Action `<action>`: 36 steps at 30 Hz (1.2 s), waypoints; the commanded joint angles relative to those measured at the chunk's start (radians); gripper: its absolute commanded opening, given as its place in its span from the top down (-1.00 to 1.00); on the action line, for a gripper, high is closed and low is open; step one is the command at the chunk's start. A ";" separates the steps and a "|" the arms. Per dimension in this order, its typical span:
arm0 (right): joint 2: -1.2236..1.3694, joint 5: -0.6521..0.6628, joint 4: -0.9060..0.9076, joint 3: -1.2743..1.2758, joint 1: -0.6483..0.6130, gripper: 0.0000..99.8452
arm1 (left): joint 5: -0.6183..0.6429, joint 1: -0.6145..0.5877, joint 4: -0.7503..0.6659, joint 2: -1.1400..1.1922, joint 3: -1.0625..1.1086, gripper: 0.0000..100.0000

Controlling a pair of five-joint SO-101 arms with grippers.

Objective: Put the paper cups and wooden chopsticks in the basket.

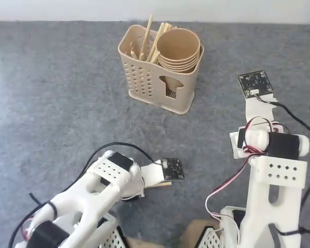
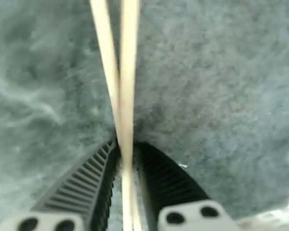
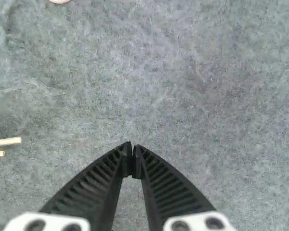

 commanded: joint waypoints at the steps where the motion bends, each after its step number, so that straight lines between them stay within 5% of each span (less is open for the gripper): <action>1: -0.025 0.014 -0.016 -0.005 0.010 0.99 | -0.012 0.063 0.005 0.005 0.008 0.97; 4: -0.025 0.014 -0.018 -0.003 0.010 0.99 | -0.011 0.120 0.043 -0.026 -0.007 0.97; 12: -0.015 0.008 -0.018 0.000 0.010 0.98 | -0.008 0.160 0.420 -0.379 -0.197 0.97; 19: -0.024 0.005 -0.050 0.083 0.004 0.98 | -0.003 0.152 0.453 -0.758 -0.205 0.97; 30: -0.024 -0.060 -0.272 0.364 0.002 0.98 | 0.468 0.146 0.061 -1.198 -0.196 0.98; 36: -0.024 -0.166 -0.389 0.485 -0.068 0.98 | 0.624 -0.101 -0.318 -1.200 -0.082 0.98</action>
